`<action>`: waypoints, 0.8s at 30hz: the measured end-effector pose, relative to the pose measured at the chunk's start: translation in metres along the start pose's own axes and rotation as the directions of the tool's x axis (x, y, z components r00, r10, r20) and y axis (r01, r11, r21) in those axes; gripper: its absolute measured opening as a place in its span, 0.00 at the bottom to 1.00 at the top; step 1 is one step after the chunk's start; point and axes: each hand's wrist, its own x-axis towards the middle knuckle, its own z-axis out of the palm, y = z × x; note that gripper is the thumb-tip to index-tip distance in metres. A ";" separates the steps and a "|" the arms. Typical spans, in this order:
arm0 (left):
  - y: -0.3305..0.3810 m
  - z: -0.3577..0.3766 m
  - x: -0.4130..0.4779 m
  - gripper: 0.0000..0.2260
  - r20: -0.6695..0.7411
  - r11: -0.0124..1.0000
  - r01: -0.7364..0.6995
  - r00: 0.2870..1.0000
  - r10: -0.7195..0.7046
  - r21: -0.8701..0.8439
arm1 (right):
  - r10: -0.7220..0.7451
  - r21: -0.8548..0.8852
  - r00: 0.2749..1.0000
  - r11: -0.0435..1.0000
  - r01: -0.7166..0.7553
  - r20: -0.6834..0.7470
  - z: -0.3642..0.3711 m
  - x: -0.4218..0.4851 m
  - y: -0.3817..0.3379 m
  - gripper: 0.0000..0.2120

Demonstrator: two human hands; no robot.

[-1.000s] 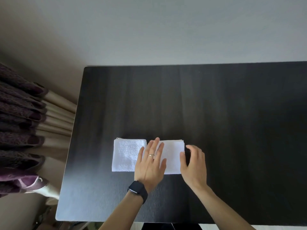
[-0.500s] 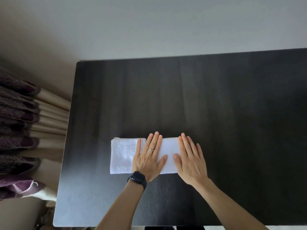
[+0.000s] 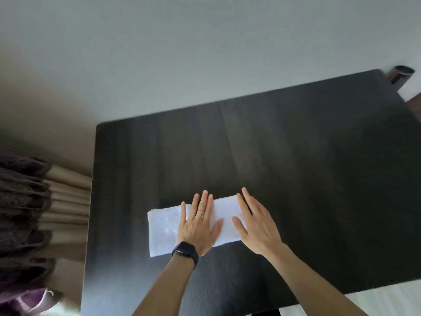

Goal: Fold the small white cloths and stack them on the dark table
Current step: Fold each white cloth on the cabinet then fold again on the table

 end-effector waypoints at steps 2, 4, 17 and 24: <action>0.012 -0.019 -0.003 0.32 0.013 1.000 -0.016 1.000 0.016 0.018 | 0.054 0.031 0.996 0.998 -0.052 -0.077 -0.022 -0.019 0.007 0.32; 0.033 -0.043 -0.006 0.31 0.025 0.995 -0.085 0.996 0.084 0.050 | 0.107 0.086 0.986 0.992 -0.096 -0.130 -0.045 -0.046 0.021 0.33; 0.416 -0.155 -0.111 0.28 -0.172 0.720 -0.693 0.714 0.678 -0.041 | 0.604 0.306 0.505 0.775 -0.554 -0.617 -0.208 -0.385 0.231 0.23; 0.650 -0.156 -0.245 0.27 -0.245 0.423 -0.906 0.413 0.877 -0.014 | 0.644 0.396 0.105 0.581 -0.711 -0.758 -0.247 -0.631 0.315 0.22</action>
